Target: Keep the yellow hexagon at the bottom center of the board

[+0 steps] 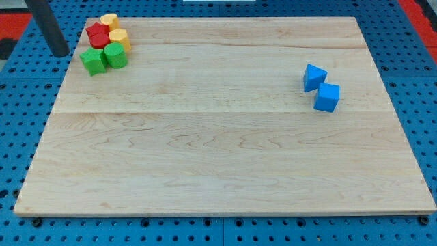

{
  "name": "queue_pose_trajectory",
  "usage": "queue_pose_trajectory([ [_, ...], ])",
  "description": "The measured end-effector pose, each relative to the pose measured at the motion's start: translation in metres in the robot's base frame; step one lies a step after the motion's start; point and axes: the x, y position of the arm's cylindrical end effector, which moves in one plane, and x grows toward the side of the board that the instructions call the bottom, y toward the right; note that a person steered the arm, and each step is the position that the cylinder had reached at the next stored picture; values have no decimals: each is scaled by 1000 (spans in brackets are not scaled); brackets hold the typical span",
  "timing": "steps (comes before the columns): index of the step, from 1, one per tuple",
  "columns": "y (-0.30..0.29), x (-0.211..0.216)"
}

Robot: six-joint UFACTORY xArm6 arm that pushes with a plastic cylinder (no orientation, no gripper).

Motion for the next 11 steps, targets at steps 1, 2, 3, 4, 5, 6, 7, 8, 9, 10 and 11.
queue_pose_trajectory([
  [1, 1, 1],
  [2, 4, 2],
  [3, 21, 4],
  [4, 1, 0],
  [5, 0, -18],
  [6, 24, -89],
  [7, 35, -109],
  [8, 95, -94],
  [9, 127, -63],
  [10, 93, -62],
  [11, 79, -61],
])
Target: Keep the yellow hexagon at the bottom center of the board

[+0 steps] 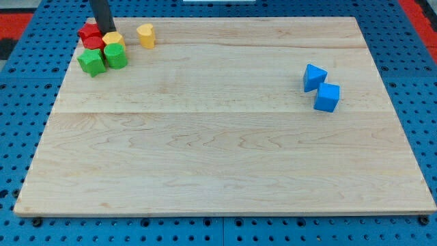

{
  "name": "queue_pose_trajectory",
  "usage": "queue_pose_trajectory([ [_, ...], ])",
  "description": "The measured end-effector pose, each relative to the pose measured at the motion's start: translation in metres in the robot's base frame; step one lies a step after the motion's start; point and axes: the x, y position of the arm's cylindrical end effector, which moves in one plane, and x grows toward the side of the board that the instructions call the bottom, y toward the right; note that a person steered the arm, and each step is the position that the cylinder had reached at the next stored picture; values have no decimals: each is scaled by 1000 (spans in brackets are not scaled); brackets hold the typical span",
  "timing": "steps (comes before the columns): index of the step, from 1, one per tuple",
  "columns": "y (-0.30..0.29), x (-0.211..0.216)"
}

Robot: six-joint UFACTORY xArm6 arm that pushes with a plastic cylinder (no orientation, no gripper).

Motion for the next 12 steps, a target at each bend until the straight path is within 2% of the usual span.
queue_pose_trajectory([
  [3, 57, 44],
  [5, 68, 44],
  [9, 61, 54],
  [12, 37, 111],
])
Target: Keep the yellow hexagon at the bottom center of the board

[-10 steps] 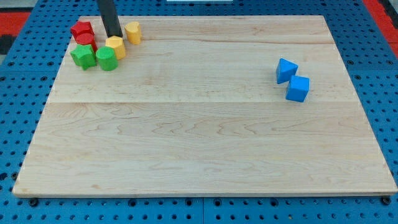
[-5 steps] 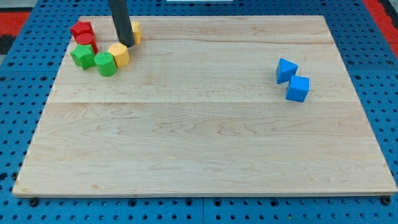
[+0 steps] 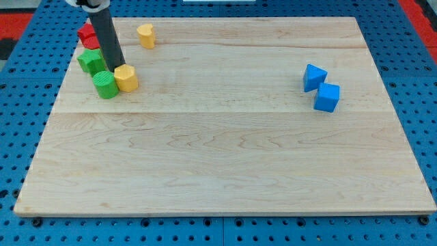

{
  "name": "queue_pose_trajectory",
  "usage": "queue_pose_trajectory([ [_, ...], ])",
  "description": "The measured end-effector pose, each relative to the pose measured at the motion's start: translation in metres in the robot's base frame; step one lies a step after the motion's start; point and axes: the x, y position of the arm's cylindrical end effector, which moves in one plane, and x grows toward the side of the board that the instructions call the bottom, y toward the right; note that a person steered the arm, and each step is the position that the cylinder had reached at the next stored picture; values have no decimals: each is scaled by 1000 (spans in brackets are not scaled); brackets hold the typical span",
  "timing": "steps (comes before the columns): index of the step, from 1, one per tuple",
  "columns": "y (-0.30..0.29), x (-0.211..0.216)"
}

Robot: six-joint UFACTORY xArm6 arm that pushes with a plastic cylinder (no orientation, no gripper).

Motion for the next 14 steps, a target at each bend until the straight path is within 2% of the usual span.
queue_pose_trajectory([
  [2, 59, 47],
  [3, 30, 83],
  [4, 41, 94],
  [5, 95, 102],
  [6, 105, 135],
  [8, 155, 103],
  [9, 197, 72],
  [10, 167, 26],
  [11, 119, 66],
  [12, 122, 129],
  [13, 95, 95],
  [14, 63, 103],
])
